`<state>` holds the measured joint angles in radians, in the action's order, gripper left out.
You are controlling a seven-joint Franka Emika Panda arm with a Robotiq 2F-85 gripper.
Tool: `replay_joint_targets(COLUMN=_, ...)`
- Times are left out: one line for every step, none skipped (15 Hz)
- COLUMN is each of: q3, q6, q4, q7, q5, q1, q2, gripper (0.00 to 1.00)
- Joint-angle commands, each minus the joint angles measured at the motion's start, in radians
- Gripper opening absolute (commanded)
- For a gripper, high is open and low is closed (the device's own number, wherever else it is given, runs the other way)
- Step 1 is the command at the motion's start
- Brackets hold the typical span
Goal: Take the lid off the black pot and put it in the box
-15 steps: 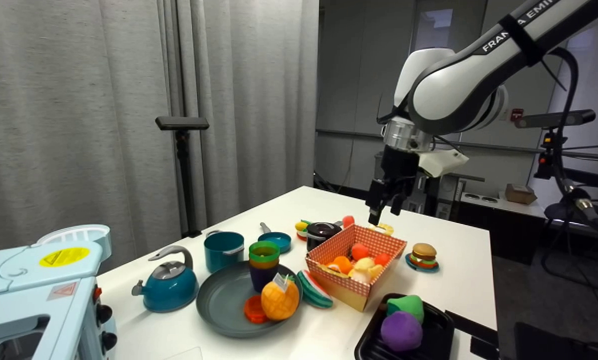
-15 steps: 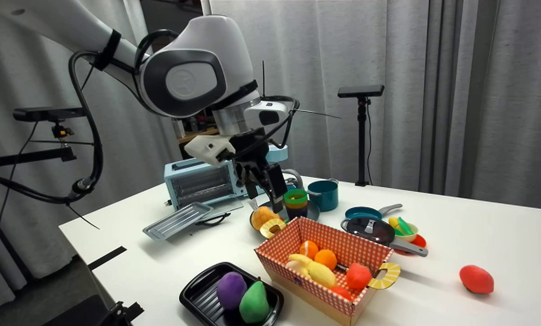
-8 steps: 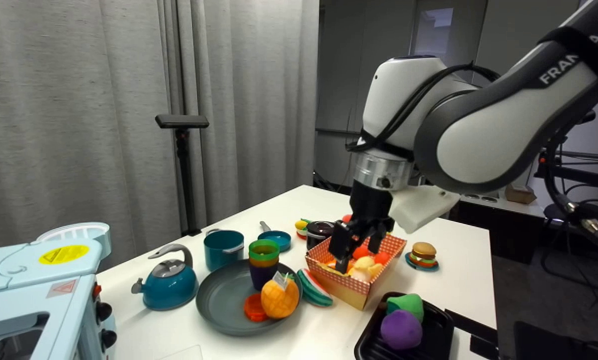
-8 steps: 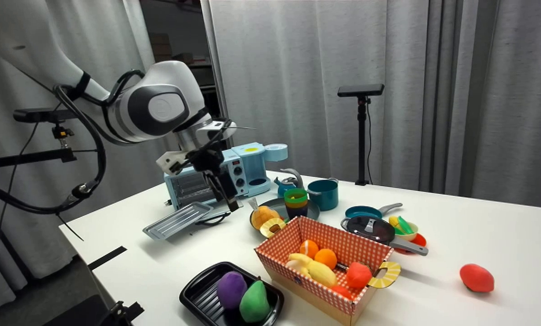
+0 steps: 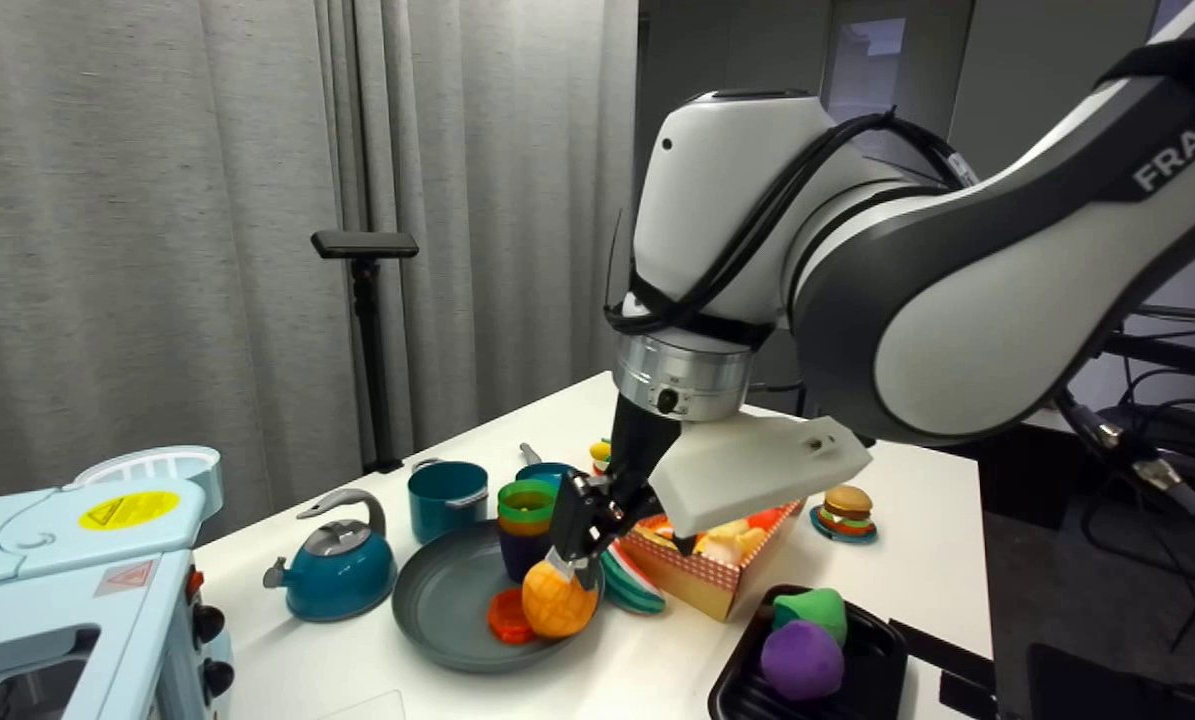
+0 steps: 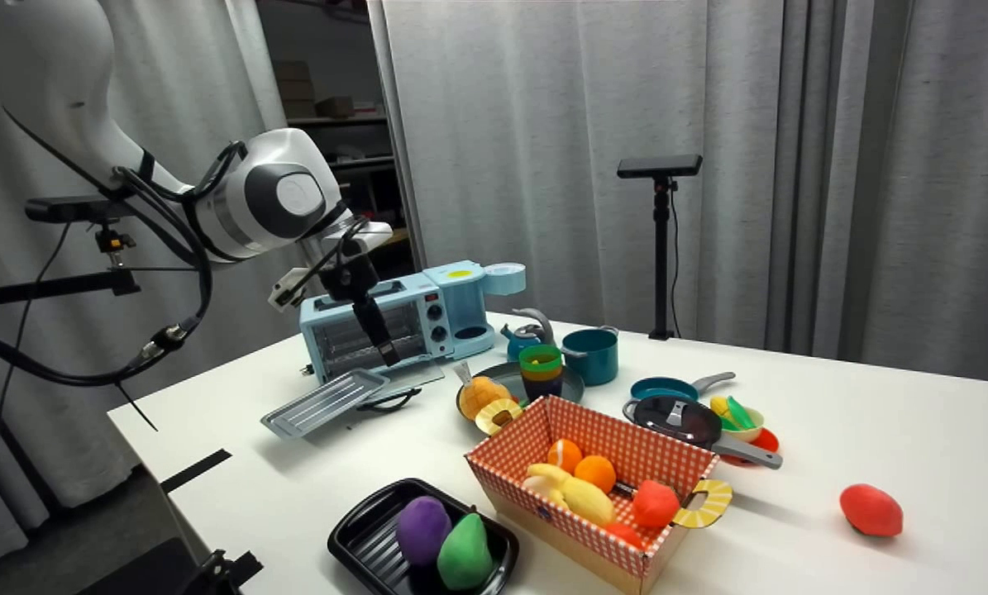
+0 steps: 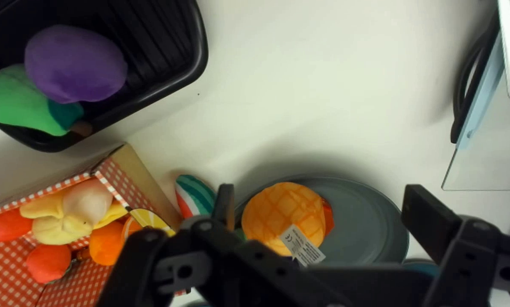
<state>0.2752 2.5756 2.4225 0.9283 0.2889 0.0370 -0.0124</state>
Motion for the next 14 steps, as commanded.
replay_joint_targets(q3=-0.058, q6=-0.002, q4=-0.006, q7=0.003, q5=-0.002, q1=-0.059, q2=0.007, gripper=1.00)
replay_joint_targets(q3=-0.064, q6=-0.003, q4=-0.005, q7=-0.003, q5=0.004, q1=-0.065, q2=0.007, gripper=1.00)
replay_joint_targets(q3=-0.073, q6=-0.012, q4=-0.005, q7=-0.007, q5=0.029, q1=-0.074, q2=0.004, gripper=1.00)
replay_joint_targets(q3=-0.080, q6=-0.007, q4=-0.005, q7=-0.025, q5=0.035, q1=-0.083, q2=0.004, gripper=1.00)
replay_joint_targets(q3=-0.086, q6=0.007, q4=-0.001, q7=-0.054, q5=0.043, q1=-0.090, q2=0.001, gripper=1.00)
replay_joint_targets(q3=-0.091, q6=0.013, q4=-0.001, q7=-0.083, q5=0.052, q1=-0.097, q2=0.001, gripper=1.00)
replay_joint_targets(q3=-0.094, q6=0.027, q4=-0.001, q7=-0.129, q5=0.029, q1=-0.102, q2=0.004, gripper=1.00)
replay_joint_targets(q3=-0.098, q6=0.035, q4=-0.002, q7=-0.163, q5=0.011, q1=-0.105, q2=0.005, gripper=1.00)
replay_joint_targets(q3=-0.103, q6=0.043, q4=-0.002, q7=-0.189, q5=0.000, q1=-0.107, q2=0.005, gripper=1.00)
replay_joint_targets(q3=-0.107, q6=0.046, q4=-0.003, q7=-0.209, q5=-0.013, q1=-0.109, q2=0.005, gripper=1.00)
replay_joint_targets(q3=-0.110, q6=0.034, q4=-0.009, q7=-0.177, q5=-0.002, q1=-0.110, q2=0.006, gripper=1.00)
replay_joint_targets(q3=-0.110, q6=0.020, q4=-0.008, q7=-0.157, q5=0.013, q1=-0.114, q2=0.011, gripper=1.00)
replay_joint_targets(q3=-0.112, q6=0.020, q4=-0.008, q7=-0.157, q5=0.013, q1=-0.113, q2=0.011, gripper=1.00)
replay_joint_targets(q3=-0.114, q6=0.020, q4=-0.008, q7=-0.157, q5=0.013, q1=-0.112, q2=0.011, gripper=1.00)
